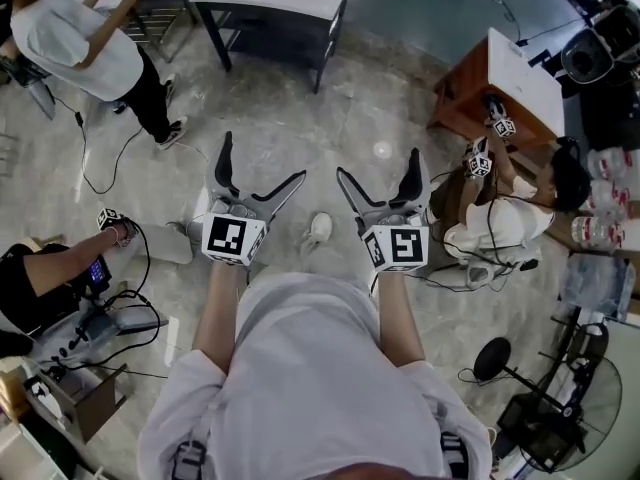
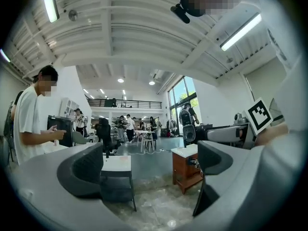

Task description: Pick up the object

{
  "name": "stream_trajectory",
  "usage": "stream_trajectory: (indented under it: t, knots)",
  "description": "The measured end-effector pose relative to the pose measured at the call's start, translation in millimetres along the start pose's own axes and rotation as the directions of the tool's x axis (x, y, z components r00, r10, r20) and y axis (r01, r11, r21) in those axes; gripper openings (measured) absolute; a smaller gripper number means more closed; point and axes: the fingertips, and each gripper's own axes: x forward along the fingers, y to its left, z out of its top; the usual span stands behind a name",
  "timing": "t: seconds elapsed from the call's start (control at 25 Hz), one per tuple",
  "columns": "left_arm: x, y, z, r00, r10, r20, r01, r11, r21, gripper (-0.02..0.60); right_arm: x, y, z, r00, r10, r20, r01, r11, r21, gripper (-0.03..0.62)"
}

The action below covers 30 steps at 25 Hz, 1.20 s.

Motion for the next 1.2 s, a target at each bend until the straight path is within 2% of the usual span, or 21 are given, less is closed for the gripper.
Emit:
stream_trajectory:
  t: [0.24,0.36,0.76,0.92,1.08,1.2]
  knots:
    - [95.2,35.3,10.5,1.000,0.020,-0.014,-0.020,0.999,0.037,0.591,86.3,-74.1,7.8,1.000,-0.002,0.008,0.002,1.000,0.002,0.592]
    - [136.1,50.9,8.9,0.999,0.024,-0.023,-0.023,0.999,0.023,0.589,124.0,-100.5,4.5,1.000,-0.004,-0.005,0.004,1.000,0.013,0.562]
    - [249.1,157.2,-12.1,0.999,0.043,-0.013,-0.043,0.999,-0.008,0.586,274.9,-143.6,-24.9,0.997,-0.004,-0.077,0.005,1.000,0.007,0.531]
    - [301.0,209.0,-24.7,1.000,0.026,0.002,-0.026,1.000,0.009,0.581,345.1,-162.3,-40.3,0.994,-0.034,-0.108,0.032,0.999,-0.020,0.511]
    - [362.1,254.8,-51.3,1.000,-0.003,0.002,0.003,0.999,-0.041,0.560,420.2,-184.7,-63.1,0.989,-0.053,-0.139,0.046,0.997,-0.054,0.497]
    - [400.4,284.9,-56.0,1.000,-0.007,0.016,0.008,0.998,-0.066,0.535,469.3,-199.5,-69.7,0.987,-0.061,-0.152,0.052,0.997,-0.057,0.487]
